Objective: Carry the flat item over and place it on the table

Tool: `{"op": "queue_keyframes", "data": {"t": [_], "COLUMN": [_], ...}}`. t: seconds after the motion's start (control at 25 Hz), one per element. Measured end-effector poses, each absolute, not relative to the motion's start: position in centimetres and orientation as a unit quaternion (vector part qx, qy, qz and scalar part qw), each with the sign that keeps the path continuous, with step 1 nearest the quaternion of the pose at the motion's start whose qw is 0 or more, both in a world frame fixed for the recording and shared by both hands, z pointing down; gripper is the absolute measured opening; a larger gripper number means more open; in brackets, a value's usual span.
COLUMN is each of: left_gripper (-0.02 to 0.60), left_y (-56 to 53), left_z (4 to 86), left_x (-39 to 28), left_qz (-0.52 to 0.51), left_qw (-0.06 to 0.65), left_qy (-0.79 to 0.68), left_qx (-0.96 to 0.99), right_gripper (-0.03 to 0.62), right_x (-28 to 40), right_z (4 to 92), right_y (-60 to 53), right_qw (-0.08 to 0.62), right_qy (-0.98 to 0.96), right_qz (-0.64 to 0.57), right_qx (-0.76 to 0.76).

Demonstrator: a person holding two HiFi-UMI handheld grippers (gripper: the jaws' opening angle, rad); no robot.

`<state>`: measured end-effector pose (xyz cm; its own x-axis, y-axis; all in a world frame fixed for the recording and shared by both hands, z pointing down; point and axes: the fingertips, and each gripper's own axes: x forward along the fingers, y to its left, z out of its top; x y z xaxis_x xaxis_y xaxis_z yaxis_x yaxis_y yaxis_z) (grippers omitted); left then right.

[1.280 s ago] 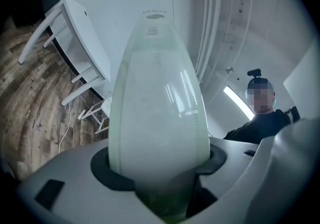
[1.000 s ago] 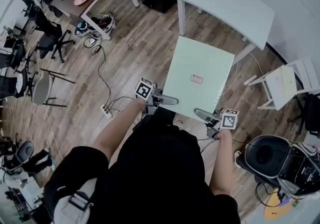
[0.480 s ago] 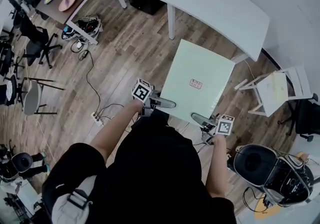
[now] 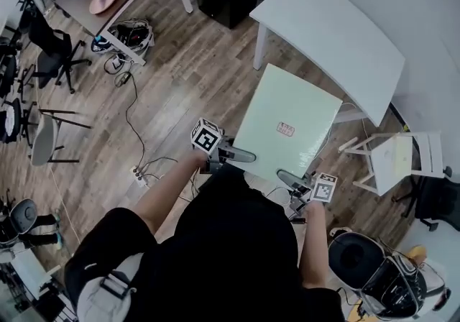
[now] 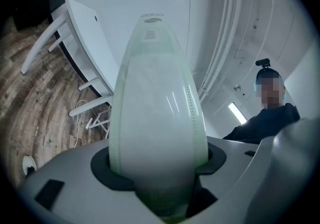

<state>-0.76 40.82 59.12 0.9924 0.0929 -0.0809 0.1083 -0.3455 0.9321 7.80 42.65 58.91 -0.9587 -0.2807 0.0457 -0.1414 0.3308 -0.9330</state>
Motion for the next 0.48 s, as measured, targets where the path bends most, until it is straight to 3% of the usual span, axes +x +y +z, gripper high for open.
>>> {"op": "queue_keyframes", "data": {"t": [0.48], "left_gripper": [0.307], "left_y": [35.8], "left_z": [60.0], "left_x": [-7.0], "left_qz": [-0.059], "left_qw": [0.561], "left_qy": [0.013], "left_qx": [0.825], "right_gripper": [0.316], "right_x": [1.9], "right_z": [59.4], "right_y": [36.4], "right_qw": [0.001], "right_qy": [0.818], "right_qz": [-0.568], "right_qx": [-0.092]}}
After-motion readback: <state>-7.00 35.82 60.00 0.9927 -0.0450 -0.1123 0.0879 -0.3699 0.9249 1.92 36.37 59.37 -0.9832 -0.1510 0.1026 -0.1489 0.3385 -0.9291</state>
